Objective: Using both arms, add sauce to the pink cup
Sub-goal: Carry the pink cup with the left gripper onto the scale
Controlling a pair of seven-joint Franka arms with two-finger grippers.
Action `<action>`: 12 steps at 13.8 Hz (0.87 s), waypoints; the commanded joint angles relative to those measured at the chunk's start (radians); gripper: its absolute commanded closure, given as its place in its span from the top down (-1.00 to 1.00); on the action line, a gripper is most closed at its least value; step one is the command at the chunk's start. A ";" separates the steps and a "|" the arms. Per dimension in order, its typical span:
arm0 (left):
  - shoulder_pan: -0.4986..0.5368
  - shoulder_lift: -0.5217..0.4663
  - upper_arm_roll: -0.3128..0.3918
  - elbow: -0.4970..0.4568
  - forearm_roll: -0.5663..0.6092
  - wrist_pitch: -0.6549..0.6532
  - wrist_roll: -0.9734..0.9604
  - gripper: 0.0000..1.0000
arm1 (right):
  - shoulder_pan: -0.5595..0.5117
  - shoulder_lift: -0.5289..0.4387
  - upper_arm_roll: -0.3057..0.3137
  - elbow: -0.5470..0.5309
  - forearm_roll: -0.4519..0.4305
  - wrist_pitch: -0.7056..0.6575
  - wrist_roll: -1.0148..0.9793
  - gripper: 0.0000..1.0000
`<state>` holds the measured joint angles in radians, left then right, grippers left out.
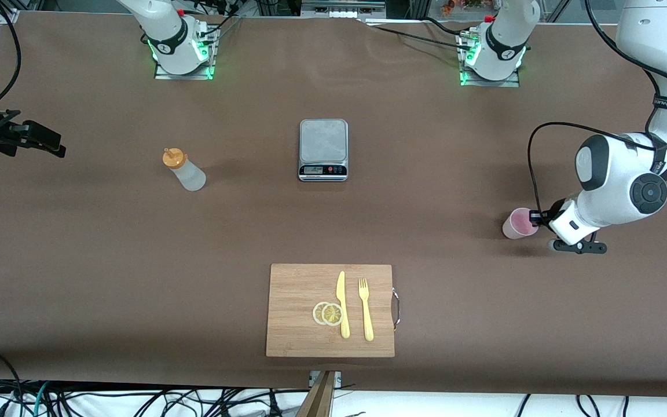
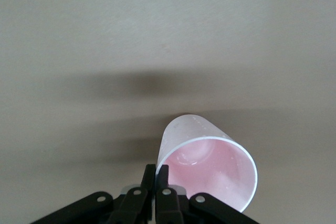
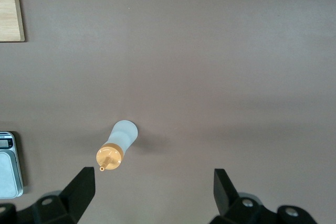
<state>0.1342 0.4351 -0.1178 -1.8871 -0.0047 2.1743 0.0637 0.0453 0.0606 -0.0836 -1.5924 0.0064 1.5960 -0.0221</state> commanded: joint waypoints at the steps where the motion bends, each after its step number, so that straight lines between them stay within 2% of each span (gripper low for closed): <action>1: -0.064 -0.032 -0.069 0.089 -0.037 -0.125 -0.134 -1.00 | -0.007 0.004 -0.001 0.014 0.015 -0.010 -0.021 1.00; 7: -0.076 -0.062 -0.429 0.074 -0.037 -0.130 -0.555 -1.00 | -0.007 0.004 -0.001 0.014 0.015 -0.010 -0.021 1.00; 8: -0.105 -0.062 -0.451 0.074 -0.034 -0.126 -0.587 -1.00 | -0.007 0.004 -0.001 0.014 0.015 -0.010 -0.021 1.00; 12: -0.286 -0.047 -0.456 0.063 -0.028 -0.114 -0.741 -1.00 | -0.007 0.004 -0.001 0.014 0.015 -0.011 -0.021 1.00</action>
<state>-0.0782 0.3904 -0.5816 -1.8124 -0.0263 2.0556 -0.6097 0.0444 0.0606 -0.0840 -1.5924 0.0064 1.5957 -0.0224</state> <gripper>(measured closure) 0.965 0.000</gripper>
